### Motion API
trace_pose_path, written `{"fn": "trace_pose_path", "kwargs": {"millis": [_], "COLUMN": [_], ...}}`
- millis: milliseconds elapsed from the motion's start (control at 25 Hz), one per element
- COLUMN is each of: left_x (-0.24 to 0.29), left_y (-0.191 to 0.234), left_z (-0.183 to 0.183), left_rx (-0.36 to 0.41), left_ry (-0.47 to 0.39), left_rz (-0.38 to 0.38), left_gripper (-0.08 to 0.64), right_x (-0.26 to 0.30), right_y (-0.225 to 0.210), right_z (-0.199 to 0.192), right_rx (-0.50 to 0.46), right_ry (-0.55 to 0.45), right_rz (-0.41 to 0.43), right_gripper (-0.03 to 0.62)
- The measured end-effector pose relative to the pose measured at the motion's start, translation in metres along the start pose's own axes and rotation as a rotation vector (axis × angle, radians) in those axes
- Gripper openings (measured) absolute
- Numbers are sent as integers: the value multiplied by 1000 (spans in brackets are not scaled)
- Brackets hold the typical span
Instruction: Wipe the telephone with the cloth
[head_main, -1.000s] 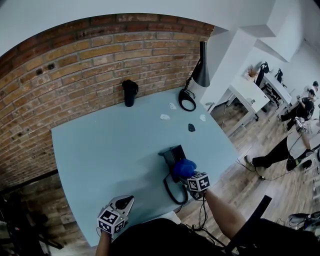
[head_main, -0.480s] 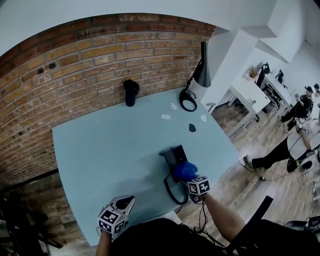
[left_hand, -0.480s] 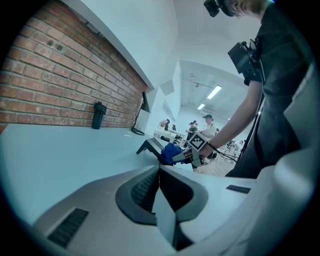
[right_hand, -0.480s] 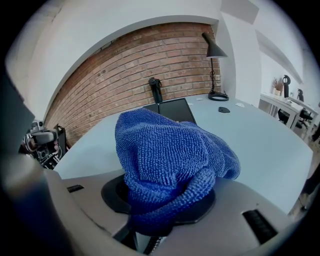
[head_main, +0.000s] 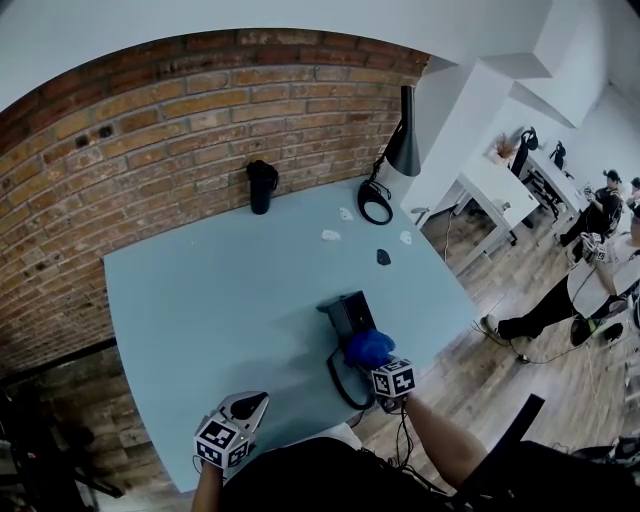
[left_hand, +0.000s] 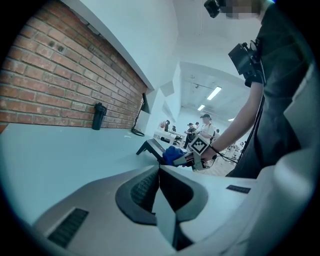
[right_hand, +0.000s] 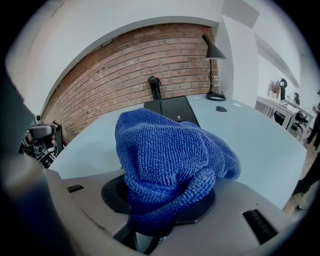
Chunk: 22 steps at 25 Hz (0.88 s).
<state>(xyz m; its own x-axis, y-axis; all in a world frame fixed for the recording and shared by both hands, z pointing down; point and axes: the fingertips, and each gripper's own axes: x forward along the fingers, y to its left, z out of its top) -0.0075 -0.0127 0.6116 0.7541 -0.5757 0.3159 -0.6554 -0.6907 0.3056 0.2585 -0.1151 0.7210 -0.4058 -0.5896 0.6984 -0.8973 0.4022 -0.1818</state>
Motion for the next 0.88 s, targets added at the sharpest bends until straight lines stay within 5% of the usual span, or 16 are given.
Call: {"fn": "trace_pose_path", "kwargs": {"millis": [200,320,400,520,880], "left_x": [-1,-3,-5,-8,-19], "left_y": [-1,-1,0,0,0], "left_z": [2,4,4,6,15], "left_rx": [1,0,9,16,37], "left_ry": [-5,-8,-18,-28,-57], "left_rz": [-6,-3,4,14,45], "left_gripper": [0,0,0,0,0], "right_x": [-2,-5,-7,-6,-34], "right_y": [19,60,93,143,243], "right_z": [-27,-57,-59,-24,133], "right_rx": [-52,-262,-437,-559,-612], "right_ry": [160,371,417,325,-150], "right_rz": [32,166,254,333,432], "right_gripper": [179,181,181,179,178]}}
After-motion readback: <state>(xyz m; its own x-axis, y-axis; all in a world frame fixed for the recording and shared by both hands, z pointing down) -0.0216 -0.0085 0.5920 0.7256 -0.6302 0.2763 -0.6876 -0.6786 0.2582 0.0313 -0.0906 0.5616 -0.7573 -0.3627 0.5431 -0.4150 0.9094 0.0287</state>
